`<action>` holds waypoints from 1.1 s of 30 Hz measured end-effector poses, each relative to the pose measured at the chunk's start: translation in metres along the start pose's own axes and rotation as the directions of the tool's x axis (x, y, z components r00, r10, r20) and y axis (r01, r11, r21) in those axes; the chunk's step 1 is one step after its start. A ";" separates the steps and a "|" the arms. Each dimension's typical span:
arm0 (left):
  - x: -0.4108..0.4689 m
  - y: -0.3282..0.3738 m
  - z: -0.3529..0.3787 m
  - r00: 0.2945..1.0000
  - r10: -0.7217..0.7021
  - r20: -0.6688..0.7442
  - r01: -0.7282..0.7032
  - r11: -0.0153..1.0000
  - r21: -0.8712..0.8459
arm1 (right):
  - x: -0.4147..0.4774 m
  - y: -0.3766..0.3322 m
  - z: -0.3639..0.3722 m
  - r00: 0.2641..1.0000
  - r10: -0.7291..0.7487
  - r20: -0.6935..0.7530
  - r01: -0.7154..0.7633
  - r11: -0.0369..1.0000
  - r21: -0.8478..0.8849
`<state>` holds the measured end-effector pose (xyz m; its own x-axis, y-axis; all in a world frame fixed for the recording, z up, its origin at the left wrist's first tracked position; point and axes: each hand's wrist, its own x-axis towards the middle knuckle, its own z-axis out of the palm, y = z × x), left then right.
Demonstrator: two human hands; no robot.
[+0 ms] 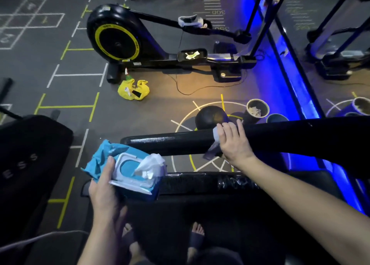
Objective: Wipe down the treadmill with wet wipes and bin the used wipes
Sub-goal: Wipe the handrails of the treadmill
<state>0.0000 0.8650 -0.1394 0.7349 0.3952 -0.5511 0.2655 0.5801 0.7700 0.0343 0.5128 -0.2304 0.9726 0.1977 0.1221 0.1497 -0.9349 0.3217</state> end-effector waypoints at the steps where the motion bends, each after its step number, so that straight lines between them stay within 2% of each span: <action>1: 0.000 0.005 -0.001 1.000 0.013 -0.007 -0.013 1.000 0.012 | 0.004 -0.004 -0.001 1.000 -0.005 -0.018 0.005 1.000 -0.012; 4: -0.003 0.019 -0.001 1.000 0.026 -0.010 -0.025 0.999 0.034 | 0.031 -0.043 -0.011 0.996 -0.055 0.074 0.056 0.998 -0.006; 7: -0.001 0.031 -0.009 0.998 0.051 -0.026 -0.050 0.998 0.038 | 0.051 -0.080 -0.022 0.988 -0.095 0.120 0.086 0.993 0.079; 9: 0.000 0.039 -0.014 0.997 0.064 -0.032 -0.063 0.998 0.030 | 0.052 -0.082 -0.030 0.987 -0.102 0.126 0.093 0.992 0.081; 12: 0.004 0.043 -0.021 0.996 0.062 -0.071 -0.062 0.998 0.003 | 0.050 -0.076 -0.056 0.957 -0.053 0.284 0.059 0.998 -0.011; 14: 0.008 0.041 -0.025 0.996 0.033 -0.077 -0.035 0.999 -0.020 | 0.048 -0.073 -0.071 0.933 -0.044 0.356 0.049 0.999 -0.003; 19: 0.008 0.036 -0.033 0.994 0.017 -0.110 -0.021 0.999 -0.032 | 0.054 -0.076 -0.082 0.930 -0.111 0.350 0.047 0.981 0.186; 22: 0.005 0.036 -0.041 0.992 -0.008 -0.129 0.004 1.000 -0.030 | 0.069 -0.086 -0.069 0.938 -0.111 0.327 0.054 0.983 0.177; 26: 0.003 0.046 -0.055 0.985 0.030 -0.172 -0.037 0.999 -0.033 | 0.078 -0.094 -0.063 0.977 -0.153 0.151 0.120 0.971 0.209; 28: 0.003 0.055 -0.062 0.977 0.041 -0.208 -0.052 0.997 -0.050 | 0.080 -0.103 -0.062 0.978 -0.176 0.113 0.149 0.966 0.209; 33: 0.013 0.079 -0.079 0.955 0.064 -0.289 -0.082 0.995 -0.051 | 0.115 -0.176 -0.072 0.968 -0.246 0.042 0.231 0.949 0.215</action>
<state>-0.0182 0.9721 -0.1111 0.5387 0.6202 -0.5702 0.1723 0.5813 0.7952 0.1074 0.7215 -0.2057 0.9126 0.4088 -0.0002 0.4053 -0.9047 0.1315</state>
